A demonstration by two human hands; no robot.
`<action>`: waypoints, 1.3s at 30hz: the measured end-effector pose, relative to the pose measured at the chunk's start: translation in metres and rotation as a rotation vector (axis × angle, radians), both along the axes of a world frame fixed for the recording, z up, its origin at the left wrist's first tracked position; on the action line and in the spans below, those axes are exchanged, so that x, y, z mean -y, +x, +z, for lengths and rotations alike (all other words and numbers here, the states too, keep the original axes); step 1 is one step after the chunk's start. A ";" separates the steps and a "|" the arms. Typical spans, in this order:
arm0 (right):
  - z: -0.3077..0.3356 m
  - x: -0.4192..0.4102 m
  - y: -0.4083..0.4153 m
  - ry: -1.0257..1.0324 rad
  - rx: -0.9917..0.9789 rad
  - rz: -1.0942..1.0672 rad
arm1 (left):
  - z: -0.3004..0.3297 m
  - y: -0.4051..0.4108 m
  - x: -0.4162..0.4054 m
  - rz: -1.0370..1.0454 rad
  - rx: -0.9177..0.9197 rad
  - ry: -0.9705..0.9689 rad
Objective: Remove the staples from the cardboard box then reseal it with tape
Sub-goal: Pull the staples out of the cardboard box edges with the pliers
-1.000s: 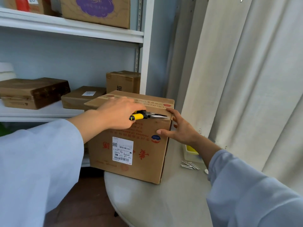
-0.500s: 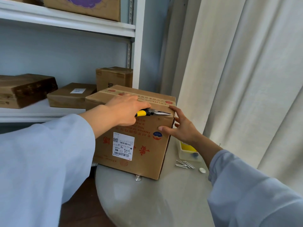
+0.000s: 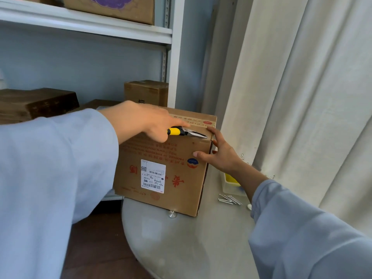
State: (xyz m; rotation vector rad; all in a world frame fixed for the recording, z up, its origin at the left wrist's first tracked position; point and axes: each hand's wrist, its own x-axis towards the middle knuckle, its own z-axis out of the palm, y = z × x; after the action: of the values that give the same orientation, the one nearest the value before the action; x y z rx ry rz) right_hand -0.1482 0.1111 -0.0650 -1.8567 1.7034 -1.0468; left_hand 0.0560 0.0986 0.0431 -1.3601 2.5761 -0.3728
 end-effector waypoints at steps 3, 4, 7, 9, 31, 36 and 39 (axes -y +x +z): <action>0.001 -0.002 -0.001 -0.004 0.011 0.007 | 0.003 -0.001 -0.001 0.009 0.023 -0.046; 0.001 -0.002 -0.001 -0.005 0.010 0.006 | 0.002 -0.002 -0.002 0.015 0.024 -0.045; 0.002 -0.004 0.000 -0.003 0.009 0.001 | -0.003 -0.003 -0.006 0.022 0.003 -0.013; 0.002 -0.004 0.000 -0.001 0.011 0.000 | -0.004 -0.003 -0.006 0.014 -0.026 -0.001; 0.003 -0.010 0.004 -0.006 -0.005 -0.028 | -0.023 -0.021 -0.043 0.174 -0.204 0.067; 0.004 -0.012 0.006 -0.011 -0.013 -0.034 | -0.057 -0.026 -0.054 0.242 -0.321 0.011; 0.004 -0.011 0.007 -0.008 -0.009 -0.028 | -0.049 -0.022 -0.049 0.214 -0.324 0.060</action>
State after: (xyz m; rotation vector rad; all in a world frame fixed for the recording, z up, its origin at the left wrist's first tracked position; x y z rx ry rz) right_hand -0.1417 0.1225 -0.0606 -1.8504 1.7380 -1.0597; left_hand 0.0341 0.1477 -0.0055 -1.7806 2.6198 -0.0408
